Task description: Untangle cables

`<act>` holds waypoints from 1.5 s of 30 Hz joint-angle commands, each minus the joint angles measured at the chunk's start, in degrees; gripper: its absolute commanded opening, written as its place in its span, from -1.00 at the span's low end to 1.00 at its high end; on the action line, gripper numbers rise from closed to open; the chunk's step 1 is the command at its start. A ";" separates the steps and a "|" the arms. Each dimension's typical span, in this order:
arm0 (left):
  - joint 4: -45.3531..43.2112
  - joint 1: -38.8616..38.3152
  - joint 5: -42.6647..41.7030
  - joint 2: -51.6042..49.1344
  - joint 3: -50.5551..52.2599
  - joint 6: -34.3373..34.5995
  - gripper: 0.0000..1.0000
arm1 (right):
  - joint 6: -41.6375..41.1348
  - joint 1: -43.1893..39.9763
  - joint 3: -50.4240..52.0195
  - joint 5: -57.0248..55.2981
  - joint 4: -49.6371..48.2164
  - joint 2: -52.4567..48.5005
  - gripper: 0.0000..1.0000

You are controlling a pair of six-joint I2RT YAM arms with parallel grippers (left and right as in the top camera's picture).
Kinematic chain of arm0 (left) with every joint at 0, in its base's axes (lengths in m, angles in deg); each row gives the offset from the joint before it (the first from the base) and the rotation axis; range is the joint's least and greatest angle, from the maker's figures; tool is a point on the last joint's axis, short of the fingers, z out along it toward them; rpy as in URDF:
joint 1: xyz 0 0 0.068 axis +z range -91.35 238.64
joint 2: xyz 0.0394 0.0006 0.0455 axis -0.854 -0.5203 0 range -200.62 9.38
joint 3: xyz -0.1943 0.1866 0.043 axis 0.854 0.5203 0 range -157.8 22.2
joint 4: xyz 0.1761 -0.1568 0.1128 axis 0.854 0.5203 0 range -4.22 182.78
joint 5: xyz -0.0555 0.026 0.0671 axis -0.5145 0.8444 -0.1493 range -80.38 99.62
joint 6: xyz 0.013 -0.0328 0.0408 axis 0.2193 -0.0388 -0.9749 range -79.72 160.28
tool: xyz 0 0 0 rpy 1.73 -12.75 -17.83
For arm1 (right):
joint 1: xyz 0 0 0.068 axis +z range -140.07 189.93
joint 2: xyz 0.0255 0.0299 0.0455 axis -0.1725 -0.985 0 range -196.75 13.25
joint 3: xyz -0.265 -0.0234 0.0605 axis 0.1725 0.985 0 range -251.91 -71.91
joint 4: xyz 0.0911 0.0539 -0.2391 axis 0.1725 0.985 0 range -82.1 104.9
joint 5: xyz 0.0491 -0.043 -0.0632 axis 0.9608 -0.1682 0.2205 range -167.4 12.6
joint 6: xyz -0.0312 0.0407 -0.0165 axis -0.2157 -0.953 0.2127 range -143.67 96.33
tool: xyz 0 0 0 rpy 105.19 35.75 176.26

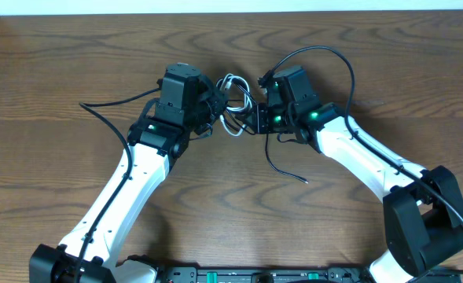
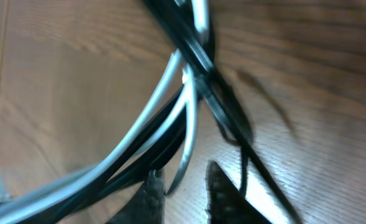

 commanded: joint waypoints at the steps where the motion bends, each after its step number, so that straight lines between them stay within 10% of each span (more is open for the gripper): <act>1: -0.76 0.02 -5.31 0.42 -0.37 -4.33 -0.85 | 0.87 -1.75 0.42 -3.72 0.09 1.05 -0.83; 19: 1.11 0.02 -12.96 0.42 -0.37 -38.95 -0.85 | 4.13 -10.75 0.42 -3.54 5.29 1.05 -0.98; 29: 1.09 0.02 -12.96 0.42 -0.37 -41.53 -0.85 | 22.75 -17.53 0.35 35.69 3.85 3.74 -0.55; 38: 1.03 0.02 -11.80 0.42 -0.37 -29.59 -0.85 | 19.52 -21.59 0.35 42.56 5.35 4.37 -0.58; 45: 3.63 0.02 -10.71 0.42 -0.37 -2.82 -0.85 | 12.81 -17.94 0.35 40.54 5.35 4.35 -0.74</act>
